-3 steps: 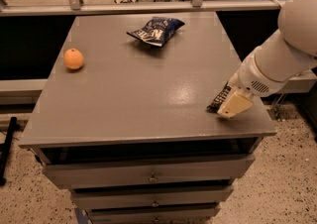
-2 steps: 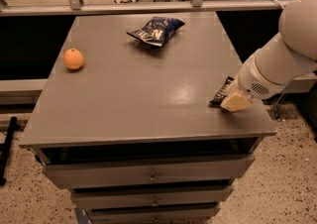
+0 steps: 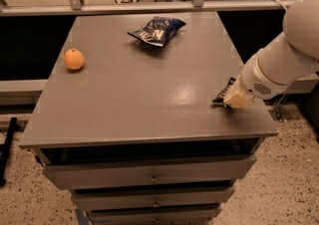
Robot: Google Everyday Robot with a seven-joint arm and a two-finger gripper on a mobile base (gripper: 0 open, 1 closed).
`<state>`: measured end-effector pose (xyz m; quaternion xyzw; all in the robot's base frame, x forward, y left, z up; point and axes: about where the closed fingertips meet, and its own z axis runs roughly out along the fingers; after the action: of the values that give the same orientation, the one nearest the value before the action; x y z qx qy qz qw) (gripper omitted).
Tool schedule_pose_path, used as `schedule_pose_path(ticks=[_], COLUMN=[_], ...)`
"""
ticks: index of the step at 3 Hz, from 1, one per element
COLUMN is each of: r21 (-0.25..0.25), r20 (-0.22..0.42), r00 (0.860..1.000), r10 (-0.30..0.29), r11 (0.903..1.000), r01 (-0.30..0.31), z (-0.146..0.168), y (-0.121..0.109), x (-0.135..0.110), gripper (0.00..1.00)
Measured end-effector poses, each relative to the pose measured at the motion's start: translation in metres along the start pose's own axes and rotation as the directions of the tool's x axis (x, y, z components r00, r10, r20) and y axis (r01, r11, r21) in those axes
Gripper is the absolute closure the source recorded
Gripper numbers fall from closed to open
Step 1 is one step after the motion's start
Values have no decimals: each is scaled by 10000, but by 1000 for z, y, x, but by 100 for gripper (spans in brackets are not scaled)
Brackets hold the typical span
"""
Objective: Pick rxbar chocolate
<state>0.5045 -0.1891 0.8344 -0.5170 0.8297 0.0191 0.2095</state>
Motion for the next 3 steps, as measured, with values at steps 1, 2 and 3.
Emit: schedule_pose_path(ticks=[1, 2, 3], r21=[241, 815, 1470], r20=[377, 993, 1532], r00=[9983, 9844, 9585], r10=[-447, -1452, -2404], r11=[9988, 9872, 9647], r01=[438, 1373, 2185], z=[-16, -52, -95], y=[-11, -25, -36], x=[-23, -68, -108], gripper=[100, 100, 100])
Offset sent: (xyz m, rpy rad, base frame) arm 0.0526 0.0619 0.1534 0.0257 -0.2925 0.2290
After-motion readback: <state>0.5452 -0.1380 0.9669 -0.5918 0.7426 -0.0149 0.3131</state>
